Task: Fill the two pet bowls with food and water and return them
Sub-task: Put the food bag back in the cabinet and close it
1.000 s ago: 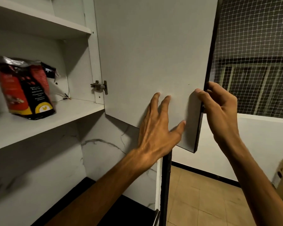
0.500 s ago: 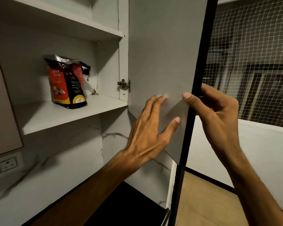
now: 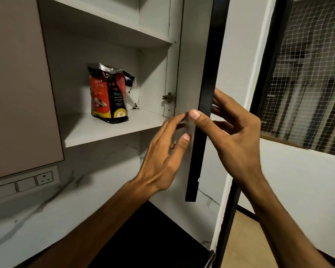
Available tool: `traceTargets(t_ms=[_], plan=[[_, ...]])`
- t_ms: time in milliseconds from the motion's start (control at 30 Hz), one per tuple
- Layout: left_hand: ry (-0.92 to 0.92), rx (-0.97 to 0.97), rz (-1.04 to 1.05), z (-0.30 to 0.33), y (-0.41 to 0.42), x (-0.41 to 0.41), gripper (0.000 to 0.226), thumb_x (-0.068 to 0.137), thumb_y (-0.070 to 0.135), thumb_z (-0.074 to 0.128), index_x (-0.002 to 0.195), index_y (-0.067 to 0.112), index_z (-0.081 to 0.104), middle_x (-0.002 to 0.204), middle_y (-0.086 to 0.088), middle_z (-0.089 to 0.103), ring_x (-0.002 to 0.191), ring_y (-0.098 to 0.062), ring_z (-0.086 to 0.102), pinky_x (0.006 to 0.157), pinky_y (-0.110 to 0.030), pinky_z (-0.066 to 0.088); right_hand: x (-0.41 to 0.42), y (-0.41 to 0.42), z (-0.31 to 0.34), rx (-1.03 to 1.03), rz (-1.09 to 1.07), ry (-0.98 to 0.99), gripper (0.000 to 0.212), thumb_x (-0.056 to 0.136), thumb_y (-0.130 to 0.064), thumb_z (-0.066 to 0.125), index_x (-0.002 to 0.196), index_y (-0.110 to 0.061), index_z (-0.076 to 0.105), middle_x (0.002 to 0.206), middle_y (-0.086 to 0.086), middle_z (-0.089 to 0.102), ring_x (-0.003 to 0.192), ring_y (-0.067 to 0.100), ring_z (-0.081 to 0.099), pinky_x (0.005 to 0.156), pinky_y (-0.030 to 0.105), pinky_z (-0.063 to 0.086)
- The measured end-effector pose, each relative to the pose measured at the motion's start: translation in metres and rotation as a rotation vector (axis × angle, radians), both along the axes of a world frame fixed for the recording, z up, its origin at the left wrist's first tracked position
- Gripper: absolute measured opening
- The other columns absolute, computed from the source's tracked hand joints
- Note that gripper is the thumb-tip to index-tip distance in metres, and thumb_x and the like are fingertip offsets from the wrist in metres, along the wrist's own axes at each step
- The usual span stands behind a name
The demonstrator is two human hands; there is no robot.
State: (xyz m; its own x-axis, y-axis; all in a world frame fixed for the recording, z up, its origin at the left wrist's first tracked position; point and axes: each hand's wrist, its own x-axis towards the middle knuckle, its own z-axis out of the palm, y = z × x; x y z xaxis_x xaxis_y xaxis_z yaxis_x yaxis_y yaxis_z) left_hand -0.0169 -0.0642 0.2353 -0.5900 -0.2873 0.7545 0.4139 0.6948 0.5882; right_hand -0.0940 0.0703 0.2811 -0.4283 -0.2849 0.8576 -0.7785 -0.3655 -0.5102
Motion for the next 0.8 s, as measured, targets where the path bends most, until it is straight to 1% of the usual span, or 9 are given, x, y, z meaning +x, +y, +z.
traceTargets(t_ms=[67, 200, 333, 467, 567, 600, 667, 733, 800], plan=[[0.016, 0.033, -0.021, 0.0, -0.007, 0.007, 0.055, 0.104, 0.039, 0.038, 0.156, 0.023, 0.039, 0.154, 0.001, 0.051, 0.142, -0.015, 0.048, 0.111, -0.044, 0.049, 0.005, -0.01, -0.001, 0.004, 0.025, 0.004, 0.064, 0.09, -0.034, 0.08, 0.148, -0.019, 0.058, 0.14, -0.009, 0.066, 0.126, 0.005, 0.064, 0.094, 0.029, 0.06], [0.043, 0.061, -0.03, -0.003, -0.024, 0.021, 0.042, 0.108, 0.036, 0.033, 0.148, 0.045, 0.037, 0.146, 0.031, 0.05, 0.141, 0.005, 0.043, 0.113, -0.019, 0.038, 0.012, -0.03, -0.003, 0.033, 0.07, 0.02, 0.068, 0.089, -0.033, 0.081, 0.151, -0.021, 0.054, 0.145, -0.007, 0.063, 0.132, 0.008, 0.061, 0.102, 0.043, 0.058], [0.034, 0.113, -0.062, -0.009, -0.043, 0.028, 0.055, 0.108, 0.045, 0.03, 0.158, 0.025, 0.038, 0.154, 0.013, 0.051, 0.143, -0.004, 0.046, 0.116, -0.029, 0.042, 0.02, -0.051, -0.005, 0.034, 0.061, 0.058, 0.074, 0.087, -0.046, 0.079, 0.152, -0.024, 0.053, 0.148, -0.011, 0.059, 0.134, 0.003, 0.058, 0.104, 0.041, 0.057], [0.017, 0.205, -0.066, -0.015, -0.056, 0.038, 0.067, 0.101, 0.056, 0.033, 0.155, 0.017, 0.044, 0.148, 0.005, 0.058, 0.138, -0.01, 0.054, 0.112, -0.035, 0.048, 0.024, -0.071, -0.01, 0.05, 0.042, 0.09, 0.077, 0.086, -0.052, 0.078, 0.154, -0.029, 0.05, 0.155, -0.011, 0.053, 0.143, 0.004, 0.049, 0.113, 0.04, 0.05], [0.019, 0.295, -0.053, -0.016, -0.061, 0.048, 0.061, 0.095, 0.061, 0.037, 0.145, 0.033, 0.055, 0.138, 0.017, 0.065, 0.131, -0.004, 0.058, 0.105, -0.024, 0.051, 0.027, -0.085, -0.013, 0.089, 0.048, 0.083, 0.081, 0.085, -0.058, 0.076, 0.156, -0.035, 0.045, 0.162, -0.013, 0.044, 0.15, 0.002, 0.038, 0.12, 0.044, 0.043], [0.004, 0.323, -0.045, -0.015, -0.06, 0.051, 0.053, 0.092, 0.065, 0.038, 0.136, 0.048, 0.061, 0.132, 0.025, 0.066, 0.127, 0.001, 0.059, 0.099, -0.019, 0.053, 0.026, -0.088, -0.014, 0.105, 0.051, 0.086, 0.083, 0.084, -0.06, 0.074, 0.157, -0.037, 0.043, 0.164, -0.014, 0.041, 0.152, -0.001, 0.033, 0.122, 0.038, 0.04], [-0.058, 0.38, -0.027, -0.013, -0.063, 0.059, 0.038, 0.086, 0.07, 0.04, 0.113, 0.067, 0.066, 0.122, 0.033, 0.068, 0.119, 0.007, 0.062, 0.089, -0.018, 0.053, 0.029, -0.097, -0.015, 0.128, 0.087, 0.095, 0.085, 0.084, -0.065, 0.071, 0.158, -0.041, 0.038, 0.167, -0.016, 0.033, 0.153, -0.006, 0.025, 0.12, 0.016, 0.031], [-0.096, 0.465, -0.036, -0.016, -0.071, 0.067, 0.033, 0.086, 0.066, 0.045, 0.104, 0.061, 0.073, 0.117, 0.024, 0.073, 0.112, 0.002, 0.067, 0.089, -0.023, 0.05, 0.031, -0.107, -0.016, 0.149, 0.114, 0.112, 0.087, 0.083, -0.068, 0.069, 0.159, -0.044, 0.035, 0.17, -0.017, 0.027, 0.152, -0.012, 0.019, 0.108, -0.004, 0.021], [-0.101, 0.574, -0.046, -0.023, -0.081, 0.073, 0.034, 0.089, 0.055, 0.048, 0.1, 0.047, 0.08, 0.114, 0.013, 0.077, 0.109, -0.005, 0.07, 0.09, -0.029, 0.05, 0.033, -0.118, -0.018, 0.169, 0.135, 0.126, 0.088, 0.083, -0.068, 0.068, 0.16, -0.045, 0.031, 0.172, -0.017, 0.021, 0.149, -0.017, 0.015, 0.101, -0.01, 0.016]])
